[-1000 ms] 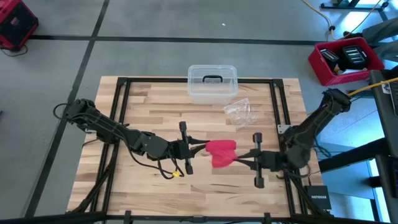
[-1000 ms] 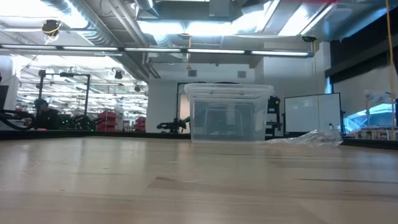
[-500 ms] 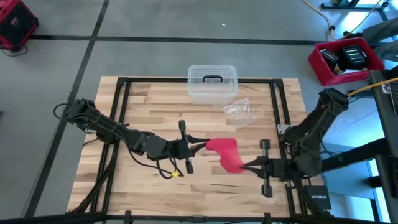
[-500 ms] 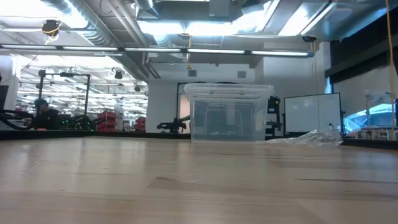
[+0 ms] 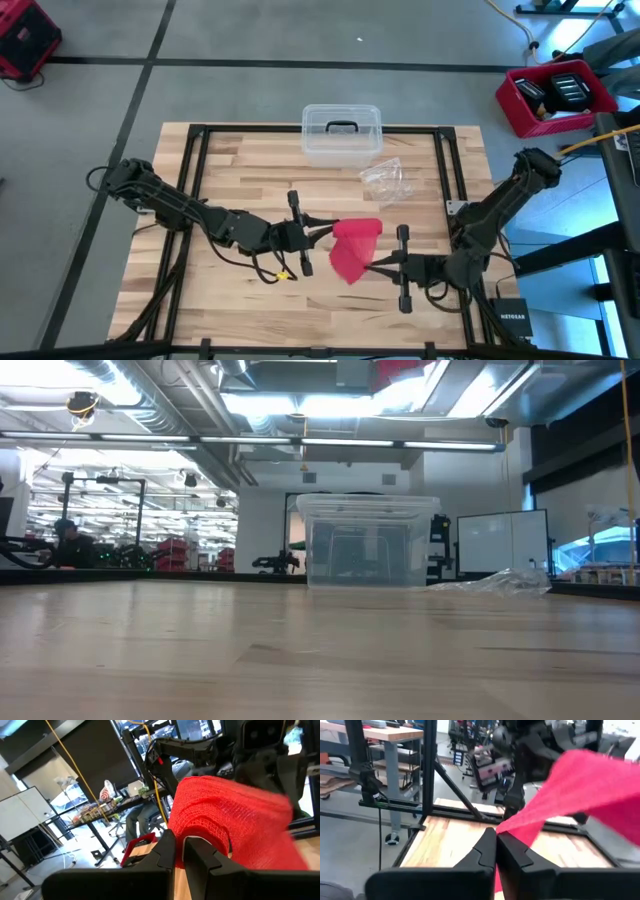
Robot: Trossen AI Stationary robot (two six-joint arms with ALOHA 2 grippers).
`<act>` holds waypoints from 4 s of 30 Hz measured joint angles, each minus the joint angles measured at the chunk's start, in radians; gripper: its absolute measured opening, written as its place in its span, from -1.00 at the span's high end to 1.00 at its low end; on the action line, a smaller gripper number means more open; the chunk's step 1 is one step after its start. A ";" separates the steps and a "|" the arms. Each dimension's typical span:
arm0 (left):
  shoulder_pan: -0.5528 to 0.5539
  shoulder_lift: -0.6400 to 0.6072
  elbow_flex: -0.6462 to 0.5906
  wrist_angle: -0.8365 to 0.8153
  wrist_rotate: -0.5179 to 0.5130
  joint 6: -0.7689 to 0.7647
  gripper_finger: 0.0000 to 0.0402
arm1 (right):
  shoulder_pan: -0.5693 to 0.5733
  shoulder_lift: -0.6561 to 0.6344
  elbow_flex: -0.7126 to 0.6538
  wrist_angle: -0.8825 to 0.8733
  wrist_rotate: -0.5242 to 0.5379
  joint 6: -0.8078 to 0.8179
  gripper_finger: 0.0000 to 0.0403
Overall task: Roll bandage
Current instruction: Roll the red bandage
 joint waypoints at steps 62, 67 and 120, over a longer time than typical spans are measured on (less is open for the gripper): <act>-0.005 -0.001 0.000 0.016 0.033 -0.016 0.94 | -0.163 -0.048 -0.512 0.455 -0.217 0.165 -0.16; -0.005 -0.001 0.000 0.016 0.034 -0.016 0.94 | -0.220 -0.006 -0.512 0.468 -0.228 0.161 0.12; -0.037 0.050 -0.072 -0.131 0.210 -0.269 0.94 | -0.235 -0.230 -0.128 0.195 0.025 -0.828 0.98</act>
